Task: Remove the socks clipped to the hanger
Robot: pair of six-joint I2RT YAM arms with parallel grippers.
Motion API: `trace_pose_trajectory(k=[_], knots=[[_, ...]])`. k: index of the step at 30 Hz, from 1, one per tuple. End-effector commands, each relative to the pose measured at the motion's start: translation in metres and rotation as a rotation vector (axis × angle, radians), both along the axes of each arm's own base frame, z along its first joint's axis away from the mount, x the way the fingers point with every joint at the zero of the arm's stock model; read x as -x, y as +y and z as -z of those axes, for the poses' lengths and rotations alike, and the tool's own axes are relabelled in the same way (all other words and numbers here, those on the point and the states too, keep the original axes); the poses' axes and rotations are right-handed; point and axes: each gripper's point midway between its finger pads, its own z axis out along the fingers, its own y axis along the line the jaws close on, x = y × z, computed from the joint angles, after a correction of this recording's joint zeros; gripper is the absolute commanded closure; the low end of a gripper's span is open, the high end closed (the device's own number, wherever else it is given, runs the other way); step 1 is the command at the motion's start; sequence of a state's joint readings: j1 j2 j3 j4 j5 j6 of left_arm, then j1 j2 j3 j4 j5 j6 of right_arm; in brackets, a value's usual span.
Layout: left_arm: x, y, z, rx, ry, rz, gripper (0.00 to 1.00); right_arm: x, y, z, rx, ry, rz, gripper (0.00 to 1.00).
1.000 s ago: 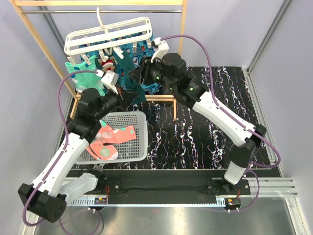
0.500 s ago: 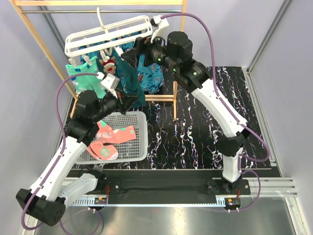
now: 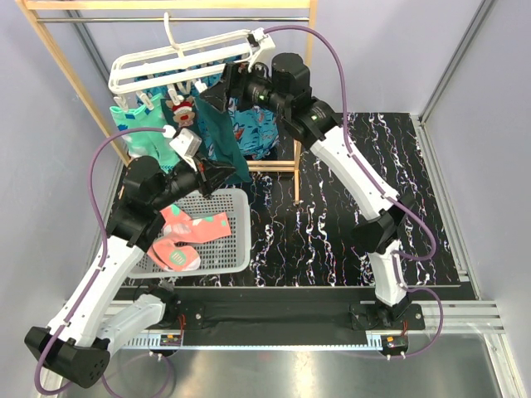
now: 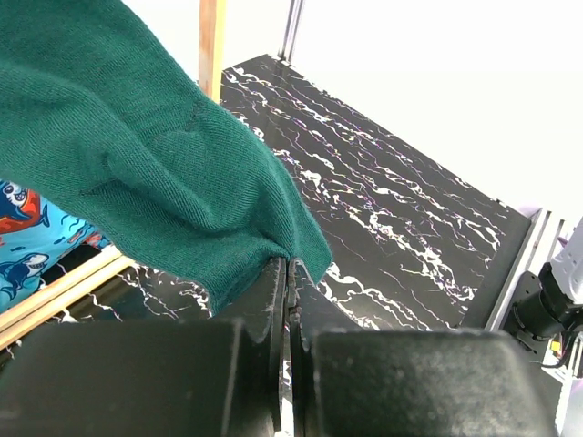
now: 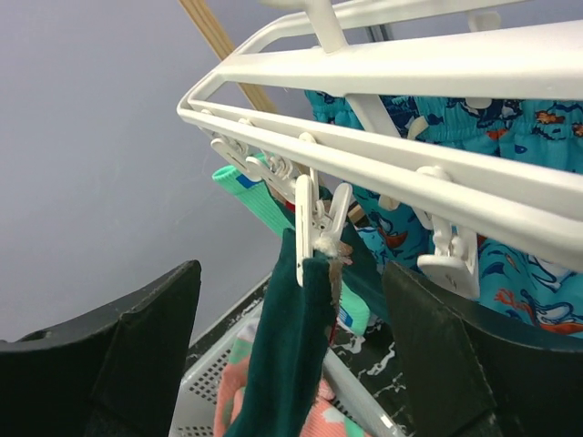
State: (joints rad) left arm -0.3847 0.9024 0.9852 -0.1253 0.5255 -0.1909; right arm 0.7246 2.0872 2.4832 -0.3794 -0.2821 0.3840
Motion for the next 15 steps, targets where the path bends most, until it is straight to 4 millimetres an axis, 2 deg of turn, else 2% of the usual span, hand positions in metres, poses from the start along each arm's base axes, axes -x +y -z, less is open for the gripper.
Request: trace_pose_trajectory(k=[1, 7, 15], knots=[[0.006, -0.003, -0.016, 0.015, -0.073, 0.041, 1.0, 0.002, 0.0, -0.039, -0.13, -0.029, -0.003, 0.14], [0.007, -0.003, -0.018, 0.008, -0.087, 0.046, 1.0, -0.015, 0.005, -0.033, -0.168, 0.004, 0.037, 0.17], [0.008, -0.002, -0.019, 0.003, -0.095, 0.046, 1.0, -0.025, 0.013, -0.025, -0.184, 0.021, 0.047, 0.2]])
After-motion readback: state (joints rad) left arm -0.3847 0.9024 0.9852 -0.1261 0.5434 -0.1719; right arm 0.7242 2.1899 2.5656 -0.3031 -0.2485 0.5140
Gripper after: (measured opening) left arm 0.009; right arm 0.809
